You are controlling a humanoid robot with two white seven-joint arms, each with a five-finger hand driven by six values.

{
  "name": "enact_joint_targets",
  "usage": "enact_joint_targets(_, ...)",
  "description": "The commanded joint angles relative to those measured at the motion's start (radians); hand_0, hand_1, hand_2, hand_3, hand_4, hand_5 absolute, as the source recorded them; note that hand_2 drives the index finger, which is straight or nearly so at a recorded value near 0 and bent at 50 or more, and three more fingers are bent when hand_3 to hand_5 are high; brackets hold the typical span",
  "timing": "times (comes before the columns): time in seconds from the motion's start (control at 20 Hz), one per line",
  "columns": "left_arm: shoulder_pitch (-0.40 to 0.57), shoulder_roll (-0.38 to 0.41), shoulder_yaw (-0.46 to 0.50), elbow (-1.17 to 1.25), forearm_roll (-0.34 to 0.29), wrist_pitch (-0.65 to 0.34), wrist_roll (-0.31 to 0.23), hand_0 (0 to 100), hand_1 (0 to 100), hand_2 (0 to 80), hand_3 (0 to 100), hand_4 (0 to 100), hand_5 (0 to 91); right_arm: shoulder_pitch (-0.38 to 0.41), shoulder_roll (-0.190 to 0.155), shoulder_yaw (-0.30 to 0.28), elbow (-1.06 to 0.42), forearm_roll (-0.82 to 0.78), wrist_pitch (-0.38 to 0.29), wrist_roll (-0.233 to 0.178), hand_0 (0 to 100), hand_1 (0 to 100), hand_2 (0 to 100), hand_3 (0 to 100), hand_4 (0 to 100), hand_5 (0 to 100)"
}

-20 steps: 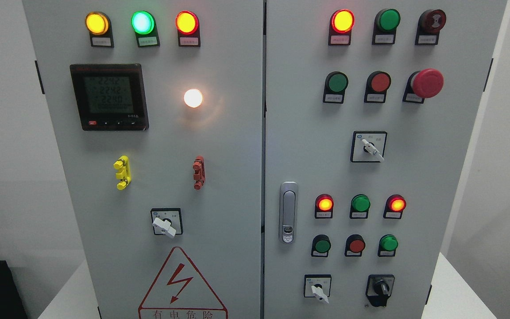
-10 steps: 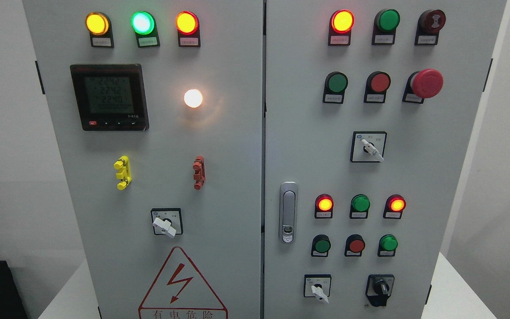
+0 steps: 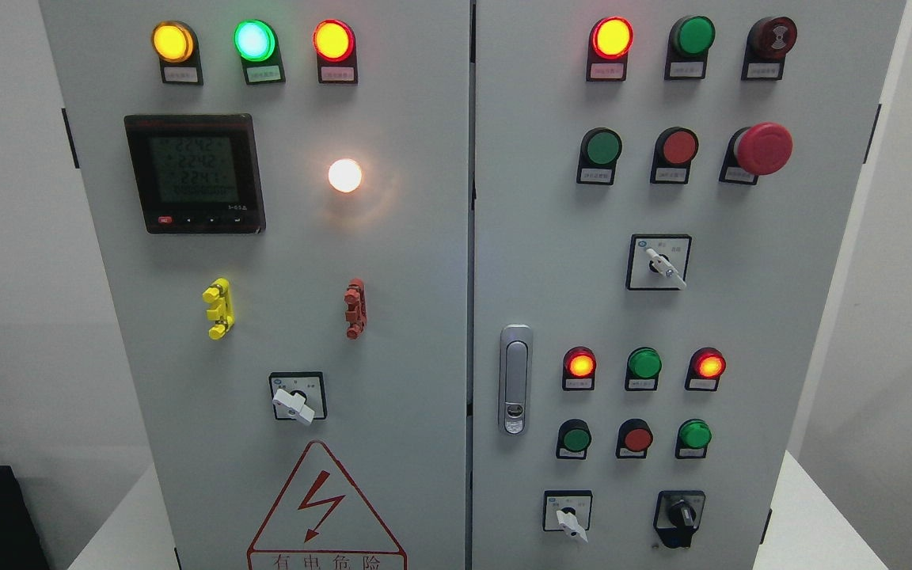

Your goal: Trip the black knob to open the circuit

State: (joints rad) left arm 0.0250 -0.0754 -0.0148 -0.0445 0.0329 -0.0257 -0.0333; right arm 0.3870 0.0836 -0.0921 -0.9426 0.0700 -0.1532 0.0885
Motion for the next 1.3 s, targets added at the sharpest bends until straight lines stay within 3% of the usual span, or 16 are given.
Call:
enact_joint_targets(0.0, -0.002, 0.0, 0.003, 0.0, 0.002, -0.002, 0.0, 12, 39, 0.0, 0, 0, 0.0, 0.004, 0.007, -0.008, -0.047, -0.003, -0.029, -0.015, 0, 6, 0, 69, 54, 33)
enact_joint_targets(0.5, -0.002, 0.0, 0.003, 0.0, 0.002, -0.003, 0.0, 12, 39, 0.0, 0, 0, 0.0, 0.0, 0.015, -0.009, -0.156, -0.003, -0.146, -0.069, 0, 6, 0, 89, 74, 64)
enact_joint_targets(0.75, -0.002, 0.0, 0.003, 0.0, 0.002, -0.003, 0.0, 12, 39, 0.0, 0, 0, 0.0, 0.0, 0.015, -0.011, -0.238, -0.003, -0.16, -0.072, 0, 5, 0, 94, 79, 71)
enact_joint_targets(0.9, -0.002, 0.0, 0.003, 0.0, 0.002, -0.003, 0.0, 12, 39, 0.0, 0, 0, 0.0, -0.013, 0.012, -0.008, -0.26, -0.003, -0.164, -0.101, 0, 4, 0, 96, 80, 73)
enact_joint_targets(1.25, -0.002, 0.0, 0.003, 0.0, 0.001, -0.003, 0.0, 12, 39, 0.0, 0, 0, 0.0, -0.043, 0.013, -0.009, -0.321, -0.004, -0.198, -0.124, 0, 4, 0, 100, 86, 82)
